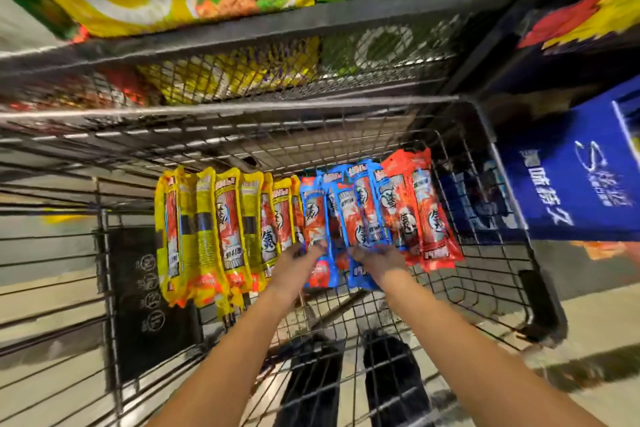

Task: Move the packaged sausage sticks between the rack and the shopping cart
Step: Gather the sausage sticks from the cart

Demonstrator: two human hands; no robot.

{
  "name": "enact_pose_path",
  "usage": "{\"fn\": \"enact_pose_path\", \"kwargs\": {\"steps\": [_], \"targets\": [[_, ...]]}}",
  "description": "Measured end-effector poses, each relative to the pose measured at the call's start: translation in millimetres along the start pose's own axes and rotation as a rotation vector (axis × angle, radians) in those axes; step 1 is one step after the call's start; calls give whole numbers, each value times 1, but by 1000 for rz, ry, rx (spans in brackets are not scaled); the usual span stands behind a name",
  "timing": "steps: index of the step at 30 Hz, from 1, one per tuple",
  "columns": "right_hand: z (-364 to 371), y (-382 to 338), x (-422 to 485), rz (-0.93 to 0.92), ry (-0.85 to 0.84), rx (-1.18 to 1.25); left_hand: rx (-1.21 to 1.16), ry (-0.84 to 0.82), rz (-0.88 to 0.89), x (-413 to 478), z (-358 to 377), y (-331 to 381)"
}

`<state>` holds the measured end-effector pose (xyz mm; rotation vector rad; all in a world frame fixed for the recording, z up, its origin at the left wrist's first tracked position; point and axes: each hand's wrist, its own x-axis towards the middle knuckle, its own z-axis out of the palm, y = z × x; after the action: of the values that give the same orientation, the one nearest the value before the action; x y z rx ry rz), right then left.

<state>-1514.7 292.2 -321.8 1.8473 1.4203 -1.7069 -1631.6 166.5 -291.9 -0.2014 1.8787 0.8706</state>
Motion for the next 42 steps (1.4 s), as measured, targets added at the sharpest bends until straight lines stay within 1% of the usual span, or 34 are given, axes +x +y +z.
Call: {"fn": "enact_pose_path", "kwargs": {"steps": [2, 4, 6, 8, 12, 15, 19, 23, 25, 27, 29, 31, 34, 38, 40, 42], "targets": [[-13, 1, -27, 28, -35, 118, -14, 10, -10, -26, -11, 7], [-33, 4, -59, 54, -18, 241, -49, 12, -16, -52, -20, 12], [-52, 5, -92, 27, -6, 348, -57, 6, -27, -82, -26, 24], [-69, 5, -127, 17, -24, 421, -54, 5, 9, -113, -30, 38], [-111, 7, -203, 1, 6, 566, 65, 12, 77, -178, -23, 66], [-147, 19, -253, -63, 46, 642, 246, 18, 156, -218, -1, 77], [-202, 60, -311, -58, 115, 805, 281, -115, 236, -286, 53, 104], [-260, 119, -366, -11, 225, 1036, 376, -292, 308, -332, 122, 104], [-288, 151, -387, 19, 325, 1128, 435, -376, 331, -356, 156, 103], [-313, 187, -403, 65, 431, 1210, 499, -434, 389, -378, 197, 103], [-333, 222, -417, 103, 527, 1267, 534, -489, 410, -400, 240, 98], [-351, 256, -425, 125, 566, 1337, 594, -541, 424, -422, 281, 88], [-380, 291, -435, 148, 596, 1430, 683, -596, 446, -440, 334, 73], [-417, 330, -446, 142, 682, 1506, 788, -624, 441, -462, 394, 49], [-439, 339, -450, 114, 692, 1491, 786, -639, 447, -475, 417, 44], [-462, 341, -448, 78, 667, 1471, 751, -640, 436, -481, 438, 45]]}}
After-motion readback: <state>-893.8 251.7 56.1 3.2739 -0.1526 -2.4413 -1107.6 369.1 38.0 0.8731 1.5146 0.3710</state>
